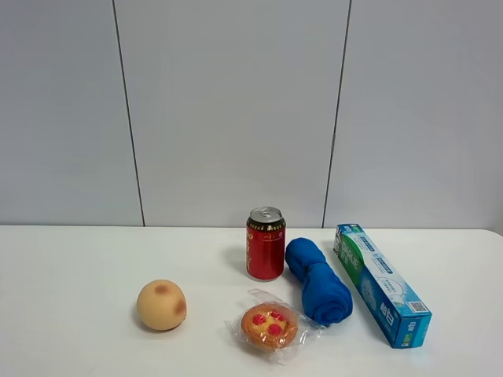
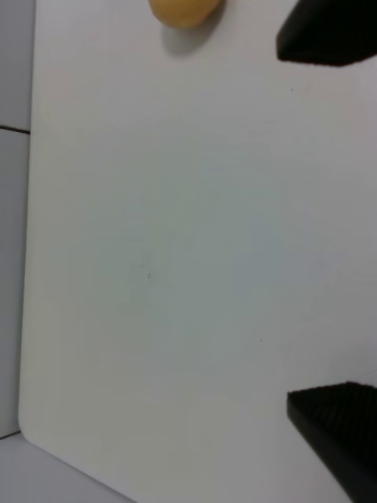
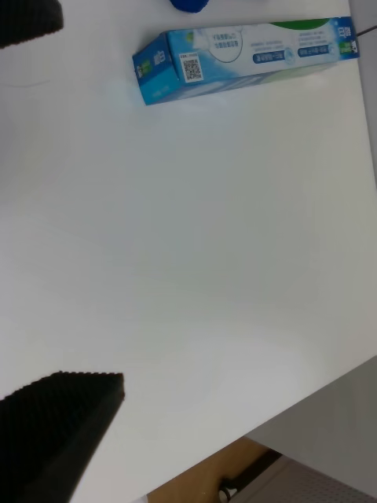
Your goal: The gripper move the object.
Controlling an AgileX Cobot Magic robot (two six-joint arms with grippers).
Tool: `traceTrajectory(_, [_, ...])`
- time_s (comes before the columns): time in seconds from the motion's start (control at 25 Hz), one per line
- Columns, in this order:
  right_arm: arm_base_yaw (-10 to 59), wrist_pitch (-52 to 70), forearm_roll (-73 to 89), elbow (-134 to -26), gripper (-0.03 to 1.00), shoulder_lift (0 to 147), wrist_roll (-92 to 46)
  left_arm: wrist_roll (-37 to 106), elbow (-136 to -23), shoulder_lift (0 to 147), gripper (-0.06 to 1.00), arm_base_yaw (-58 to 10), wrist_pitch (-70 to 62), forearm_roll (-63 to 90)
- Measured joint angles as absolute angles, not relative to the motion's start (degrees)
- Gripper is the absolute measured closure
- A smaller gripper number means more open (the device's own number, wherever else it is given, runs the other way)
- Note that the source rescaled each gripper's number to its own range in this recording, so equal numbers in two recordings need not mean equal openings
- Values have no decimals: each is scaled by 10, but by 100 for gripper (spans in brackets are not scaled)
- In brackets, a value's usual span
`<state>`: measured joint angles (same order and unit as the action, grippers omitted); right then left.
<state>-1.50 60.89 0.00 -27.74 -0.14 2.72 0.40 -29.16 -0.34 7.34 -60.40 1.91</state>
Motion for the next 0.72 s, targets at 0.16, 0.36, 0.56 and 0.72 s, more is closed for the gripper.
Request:
traceTrajectory(0.16, [-15, 609, 0, -277, 9, -1, 27, 4, -292, -3, -6, 73, -604, 19])
traceTrajectory(0.36, [-15, 609, 0, -277, 9, -1, 27, 4, -292, -3, -6, 73, -604, 19])
traceTrajectory(0.56, [-15, 609, 0, -277, 9, -1, 27, 4, -292, -3, -6, 73, -604, 19])
traceTrajectory(0.72, [-15, 609, 0, -277, 9, -1, 27, 4, -292, -3, -6, 73, -604, 19])
